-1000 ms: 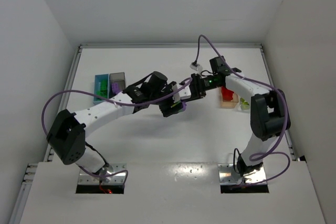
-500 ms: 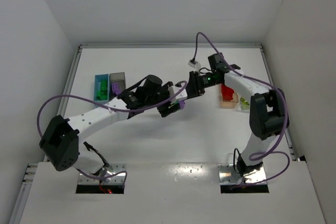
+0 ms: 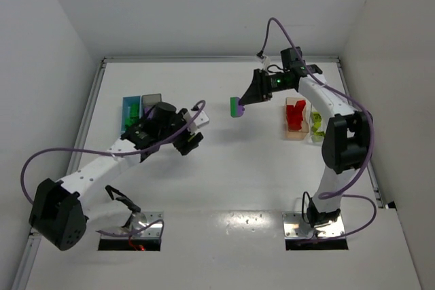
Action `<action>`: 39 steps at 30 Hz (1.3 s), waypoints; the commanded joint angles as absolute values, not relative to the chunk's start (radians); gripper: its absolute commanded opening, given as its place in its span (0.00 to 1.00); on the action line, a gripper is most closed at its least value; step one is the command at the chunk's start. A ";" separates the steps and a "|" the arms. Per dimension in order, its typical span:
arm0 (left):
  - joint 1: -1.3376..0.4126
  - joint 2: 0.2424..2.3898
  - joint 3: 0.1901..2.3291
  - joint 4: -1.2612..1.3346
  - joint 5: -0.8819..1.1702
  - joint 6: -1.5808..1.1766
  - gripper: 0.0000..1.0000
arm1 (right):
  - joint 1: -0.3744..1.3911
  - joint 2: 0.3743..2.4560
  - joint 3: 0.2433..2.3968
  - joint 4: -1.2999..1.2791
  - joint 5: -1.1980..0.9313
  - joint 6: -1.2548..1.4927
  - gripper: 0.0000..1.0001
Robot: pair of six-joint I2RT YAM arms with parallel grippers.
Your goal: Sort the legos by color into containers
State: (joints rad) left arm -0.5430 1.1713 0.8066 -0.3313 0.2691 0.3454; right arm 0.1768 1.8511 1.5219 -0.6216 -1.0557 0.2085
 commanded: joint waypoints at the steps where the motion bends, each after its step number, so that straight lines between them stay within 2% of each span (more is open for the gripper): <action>1: -0.468 1.106 0.815 -0.327 0.413 0.285 0.31 | 0.202 1.882 1.575 -0.641 -1.071 0.198 0.02; 4: -0.390 1.106 0.834 -0.339 0.553 0.237 0.31 | 0.202 1.893 1.575 -0.629 -1.071 0.209 0.02; 8: -0.269 1.146 0.844 -0.289 0.844 0.077 0.31 | 0.202 1.882 1.543 -0.606 -1.071 0.218 0.02; 13: -0.137 1.155 0.824 -0.089 0.879 -0.303 0.29 | 0.202 1.864 1.519 -0.597 -1.062 0.218 0.02; 16: -0.075 1.166 0.796 0.036 0.911 -0.511 0.25 | 0.202 1.864 1.509 -0.588 -1.062 0.218 0.02; 19: -0.063 1.177 0.785 0.115 0.923 -0.592 0.24 | 0.202 1.855 1.499 -0.588 -1.062 0.218 0.02; 25: -0.165 1.226 0.871 0.103 0.884 -0.520 0.24 | 0.183 1.818 1.488 -0.577 -1.042 0.227 0.02; 29: -0.314 1.324 0.978 0.083 0.827 -0.392 0.24 | 0.112 1.752 1.499 -0.603 -0.942 0.189 0.02; 39: -0.538 1.722 1.375 0.080 0.756 -0.265 0.24 | -0.159 1.461 1.414 -0.646 -0.485 0.126 0.02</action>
State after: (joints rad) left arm -0.4896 1.6440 1.2644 0.0425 0.7807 -0.3229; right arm -0.1192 1.5505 1.4479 -0.6342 -0.6704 0.1581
